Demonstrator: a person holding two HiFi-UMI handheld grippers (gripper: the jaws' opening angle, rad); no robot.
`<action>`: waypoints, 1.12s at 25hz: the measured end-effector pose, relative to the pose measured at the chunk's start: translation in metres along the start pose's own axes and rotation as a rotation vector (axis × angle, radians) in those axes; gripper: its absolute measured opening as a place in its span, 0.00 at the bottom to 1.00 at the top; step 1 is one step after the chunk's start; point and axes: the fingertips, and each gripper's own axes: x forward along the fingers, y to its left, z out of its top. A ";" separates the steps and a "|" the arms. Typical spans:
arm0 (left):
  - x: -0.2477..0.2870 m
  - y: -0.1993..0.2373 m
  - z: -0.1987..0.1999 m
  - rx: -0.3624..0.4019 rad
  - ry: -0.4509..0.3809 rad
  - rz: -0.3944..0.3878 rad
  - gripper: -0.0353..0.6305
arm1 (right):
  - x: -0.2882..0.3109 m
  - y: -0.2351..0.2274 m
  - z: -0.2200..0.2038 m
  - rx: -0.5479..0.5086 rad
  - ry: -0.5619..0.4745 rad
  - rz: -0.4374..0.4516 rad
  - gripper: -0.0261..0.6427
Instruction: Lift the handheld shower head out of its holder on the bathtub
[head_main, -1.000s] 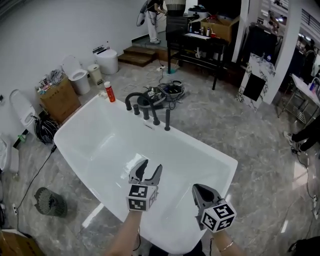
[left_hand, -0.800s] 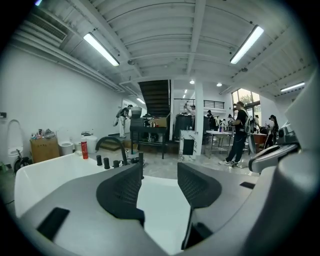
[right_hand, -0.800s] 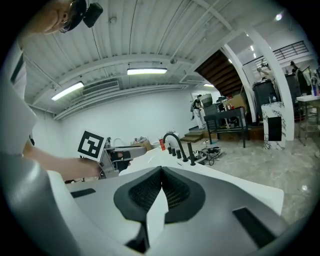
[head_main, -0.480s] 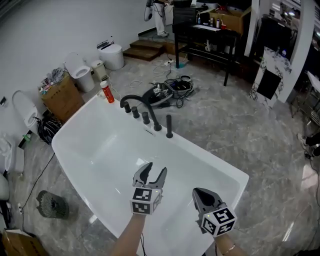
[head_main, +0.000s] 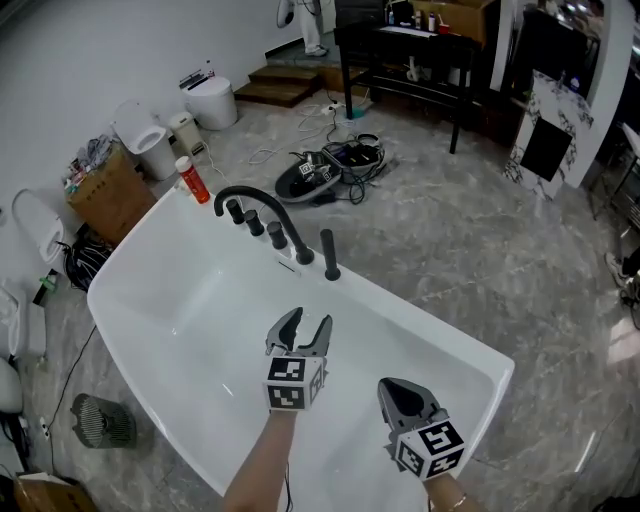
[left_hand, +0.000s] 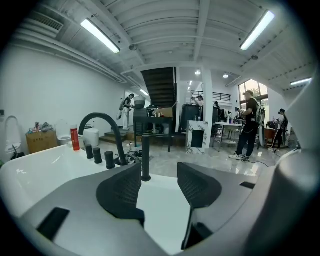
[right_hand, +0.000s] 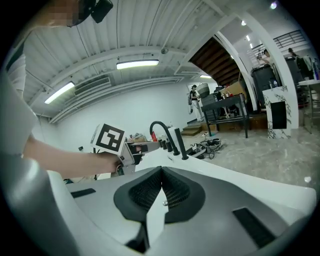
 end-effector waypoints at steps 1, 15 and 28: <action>0.013 0.004 -0.004 -0.002 0.003 0.002 0.39 | 0.008 -0.005 -0.003 0.003 0.000 0.002 0.05; 0.168 0.039 -0.048 -0.030 0.022 0.046 0.40 | 0.082 -0.071 -0.062 0.075 0.042 -0.005 0.05; 0.255 0.058 -0.073 -0.066 0.098 0.094 0.40 | 0.103 -0.112 -0.089 0.112 0.063 -0.032 0.05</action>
